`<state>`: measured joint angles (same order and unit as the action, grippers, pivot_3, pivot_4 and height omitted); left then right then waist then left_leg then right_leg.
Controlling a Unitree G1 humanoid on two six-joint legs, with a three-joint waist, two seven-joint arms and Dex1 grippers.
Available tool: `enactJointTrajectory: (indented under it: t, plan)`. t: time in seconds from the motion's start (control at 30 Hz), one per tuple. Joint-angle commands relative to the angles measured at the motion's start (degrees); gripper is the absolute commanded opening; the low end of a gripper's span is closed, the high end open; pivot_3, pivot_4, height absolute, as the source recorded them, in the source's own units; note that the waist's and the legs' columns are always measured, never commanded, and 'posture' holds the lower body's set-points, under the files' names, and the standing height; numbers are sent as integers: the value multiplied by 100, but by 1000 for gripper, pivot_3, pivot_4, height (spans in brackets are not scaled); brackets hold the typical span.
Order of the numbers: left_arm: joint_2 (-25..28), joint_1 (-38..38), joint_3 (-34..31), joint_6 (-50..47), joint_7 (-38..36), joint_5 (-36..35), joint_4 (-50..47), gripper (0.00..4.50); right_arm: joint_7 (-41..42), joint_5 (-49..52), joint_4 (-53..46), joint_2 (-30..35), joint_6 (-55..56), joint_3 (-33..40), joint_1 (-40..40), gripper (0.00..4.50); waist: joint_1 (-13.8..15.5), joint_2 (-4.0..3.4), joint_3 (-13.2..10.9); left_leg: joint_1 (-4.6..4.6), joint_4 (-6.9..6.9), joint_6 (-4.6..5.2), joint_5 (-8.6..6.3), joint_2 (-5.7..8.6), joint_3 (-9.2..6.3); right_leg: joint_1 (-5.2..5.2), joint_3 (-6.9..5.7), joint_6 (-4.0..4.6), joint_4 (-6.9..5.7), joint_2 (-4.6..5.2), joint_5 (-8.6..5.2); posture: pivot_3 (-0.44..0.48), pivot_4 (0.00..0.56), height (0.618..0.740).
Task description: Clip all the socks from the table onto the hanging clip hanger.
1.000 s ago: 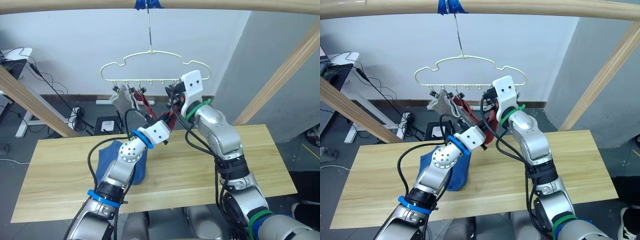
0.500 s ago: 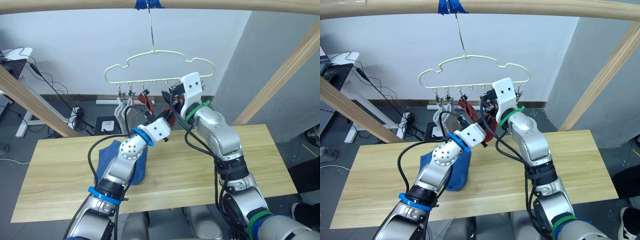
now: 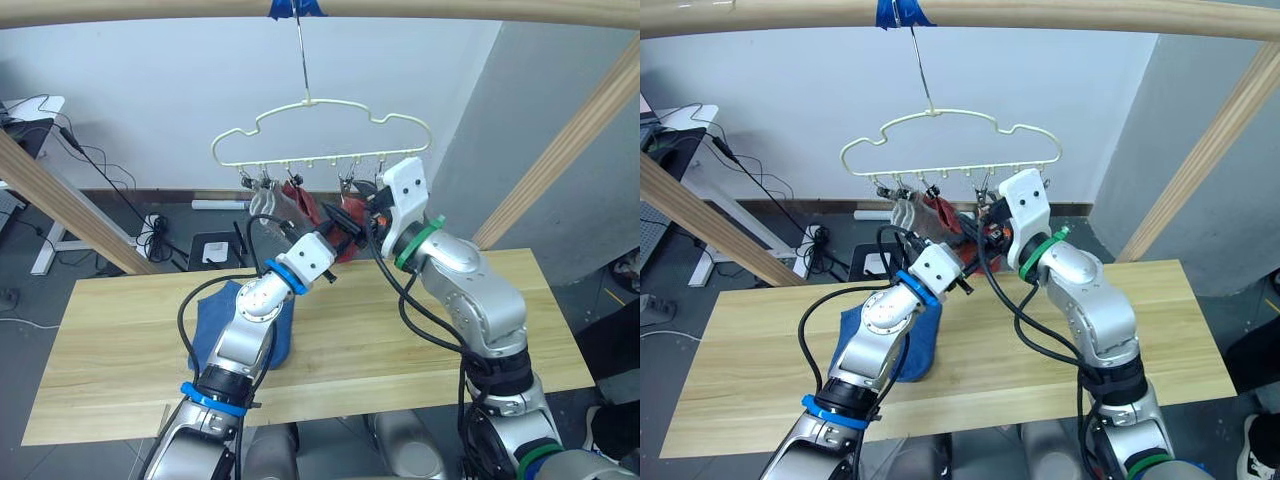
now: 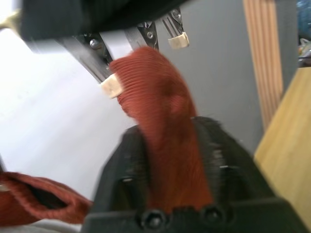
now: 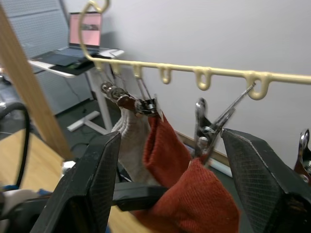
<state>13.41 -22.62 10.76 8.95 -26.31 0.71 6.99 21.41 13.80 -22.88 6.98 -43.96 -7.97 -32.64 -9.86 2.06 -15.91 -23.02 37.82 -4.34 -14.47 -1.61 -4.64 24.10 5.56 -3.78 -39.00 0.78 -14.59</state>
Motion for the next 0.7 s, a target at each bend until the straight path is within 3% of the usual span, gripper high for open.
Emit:
enactJointTrajectory:
  t: [0.03,0.13,0.37,0.57,0.7]
  plan:
    - [91,96,-107,-42,-186,-192,-336,2829,111,248,-536,191,-154,139,37,3427,1,0,0,0,1,0,0,0,0,0,0,0,0,0,0,-219,205,740]
    - [305,272,-206,-306,-662,-657,-678,3639,267,379,-842,525,-224,183,196,3427,2,0,0,0,2,0,0,0,0,-1,0,0,1,0,0,-222,207,740]
    - [914,336,-652,-1022,-1308,-1408,-1334,3639,-91,206,-851,566,162,234,430,3427,-6,0,0,2,2,0,0,-2,2,-1,3,-2,2,-3,-1,-225,210,740]
    - [1163,153,-894,-1453,-1354,-1626,-1583,3639,-551,-88,-433,343,524,236,430,3427,3,0,0,2,4,0,1,-5,2,-1,4,-2,3,-7,-2,-201,206,740]
    - [1164,111,-918,-1516,-1278,-1583,-1595,3675,-738,-197,-166,223,649,254,355,2505,14,0,0,1,1,0,1,-5,2,0,4,-1,4,-6,-1,-196,205,740]
